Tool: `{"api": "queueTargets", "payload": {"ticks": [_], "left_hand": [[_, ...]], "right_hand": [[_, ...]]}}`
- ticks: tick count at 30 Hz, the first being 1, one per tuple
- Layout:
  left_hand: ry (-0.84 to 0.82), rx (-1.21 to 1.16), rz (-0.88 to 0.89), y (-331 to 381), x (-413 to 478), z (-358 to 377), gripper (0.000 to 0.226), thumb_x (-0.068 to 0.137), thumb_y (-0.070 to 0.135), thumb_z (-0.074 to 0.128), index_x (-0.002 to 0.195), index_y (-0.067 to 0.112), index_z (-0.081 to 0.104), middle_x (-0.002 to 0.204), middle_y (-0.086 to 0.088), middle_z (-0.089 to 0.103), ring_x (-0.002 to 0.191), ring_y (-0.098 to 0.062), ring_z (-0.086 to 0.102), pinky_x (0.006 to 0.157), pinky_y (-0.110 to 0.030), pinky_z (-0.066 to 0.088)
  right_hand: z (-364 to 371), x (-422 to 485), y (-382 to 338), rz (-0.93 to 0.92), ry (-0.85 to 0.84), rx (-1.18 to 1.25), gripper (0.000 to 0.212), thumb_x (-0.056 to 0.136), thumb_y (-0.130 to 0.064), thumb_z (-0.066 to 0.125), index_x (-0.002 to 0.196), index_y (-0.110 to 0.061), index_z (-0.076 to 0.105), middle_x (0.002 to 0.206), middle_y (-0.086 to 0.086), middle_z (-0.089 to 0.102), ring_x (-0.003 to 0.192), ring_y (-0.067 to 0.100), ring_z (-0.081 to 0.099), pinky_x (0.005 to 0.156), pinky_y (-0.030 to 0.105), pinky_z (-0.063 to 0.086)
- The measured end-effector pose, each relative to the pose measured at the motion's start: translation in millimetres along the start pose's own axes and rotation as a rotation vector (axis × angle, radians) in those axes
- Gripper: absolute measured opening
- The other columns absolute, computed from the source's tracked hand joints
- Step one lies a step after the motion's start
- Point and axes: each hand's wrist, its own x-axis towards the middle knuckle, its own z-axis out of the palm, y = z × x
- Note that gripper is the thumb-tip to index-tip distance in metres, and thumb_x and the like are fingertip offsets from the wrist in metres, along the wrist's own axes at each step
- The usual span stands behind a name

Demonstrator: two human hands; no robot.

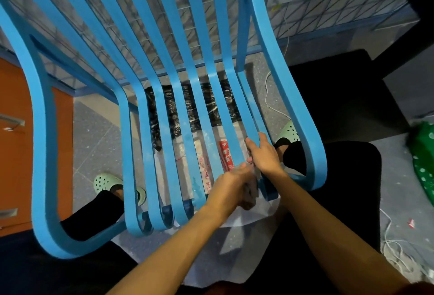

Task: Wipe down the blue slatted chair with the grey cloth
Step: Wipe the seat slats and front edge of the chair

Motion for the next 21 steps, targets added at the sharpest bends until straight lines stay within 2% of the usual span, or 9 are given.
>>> {"api": "queueTargets", "payload": {"ticks": [3,5,7,9,13,15,17,20,21], "left_hand": [[0.013,0.025,-0.021,-15,33,-18,0.021,0.098,0.025,0.055,0.102,0.033,0.074,0.107,0.019,0.069,0.106,0.002,0.062,0.102,-0.022,0.042],[0.044,0.019,-0.067,-25,57,-30,0.023,0.095,0.013,0.059,0.099,0.024,0.078,0.110,0.007,0.072,0.111,-0.011,0.063,0.112,-0.038,0.038],[0.041,0.149,-0.027,-27,79,-48,0.033,0.092,-0.005,0.054,0.114,0.011,0.072,0.124,-0.007,0.066,0.120,-0.020,0.058,0.113,-0.039,0.035],[0.086,0.128,-0.062,-32,104,-59,0.041,0.090,-0.011,0.049,0.125,0.003,0.064,0.134,-0.010,0.060,0.126,-0.025,0.053,0.107,-0.033,0.035],[0.158,0.024,-0.160,-31,127,-68,0.031,0.094,-0.002,0.050,0.116,0.011,0.067,0.110,0.001,0.065,0.098,-0.009,0.057,0.091,-0.012,0.039],[0.167,0.035,-0.149,-26,121,-62,0.031,0.093,-0.003,0.051,0.116,0.011,0.067,0.113,-0.005,0.066,0.099,-0.009,0.056,0.096,-0.020,0.041],[0.173,0.065,-0.118,-21,107,-54,0.037,0.090,-0.009,0.049,0.120,0.005,0.066,0.121,-0.010,0.066,0.108,-0.015,0.060,0.099,-0.019,0.036],[0.130,0.006,-0.177,-8,78,-38,0.036,0.093,-0.007,0.044,0.114,0.013,0.067,0.099,0.008,0.062,0.083,0.012,0.049,0.091,-0.011,0.033],[0.121,0.009,-0.158,-2,66,-33,0.039,0.092,-0.008,0.044,0.116,0.013,0.067,0.098,0.008,0.062,0.083,0.013,0.049,0.091,-0.013,0.036]], "right_hand": [[1,4,-1,0.020,0.030,-0.007,0.040,0.099,-0.042,0.047,0.131,-0.018,0.046,0.125,0.008,0.062,0.112,0.030,0.059,0.093,0.035,0.046],[3,6,-2,0.043,0.035,-0.033,0.040,0.099,-0.044,0.047,0.129,-0.017,0.045,0.120,0.012,0.063,0.108,0.032,0.060,0.091,0.037,0.048],[6,9,0,0.064,0.037,-0.045,0.040,0.094,-0.054,0.045,0.124,-0.027,0.041,0.111,0.014,0.065,0.096,0.035,0.065,0.086,0.044,0.053],[9,14,4,0.074,0.041,-0.041,0.040,0.084,-0.066,0.042,0.111,-0.037,0.037,0.100,0.014,0.066,0.084,0.036,0.067,0.076,0.051,0.057],[10,22,9,0.076,0.028,-0.073,0.050,0.076,-0.071,0.040,0.110,-0.035,0.035,0.098,0.012,0.066,0.081,0.034,0.068,0.071,0.051,0.058],[8,22,9,0.083,0.018,-0.072,0.052,0.075,-0.071,0.039,0.111,-0.033,0.035,0.099,0.012,0.066,0.082,0.035,0.068,0.072,0.052,0.058],[5,19,5,0.078,0.019,-0.072,0.048,0.082,-0.064,0.043,0.114,-0.029,0.038,0.100,0.012,0.067,0.084,0.035,0.068,0.076,0.050,0.057],[1,9,-1,0.044,0.031,-0.095,0.040,0.095,-0.047,0.046,0.125,-0.021,0.044,0.112,0.010,0.066,0.097,0.032,0.064,0.085,0.041,0.052],[1,6,-1,0.026,0.031,-0.112,0.041,0.097,-0.043,0.047,0.130,-0.018,0.043,0.117,0.010,0.064,0.103,0.031,0.062,0.087,0.039,0.050]]}}
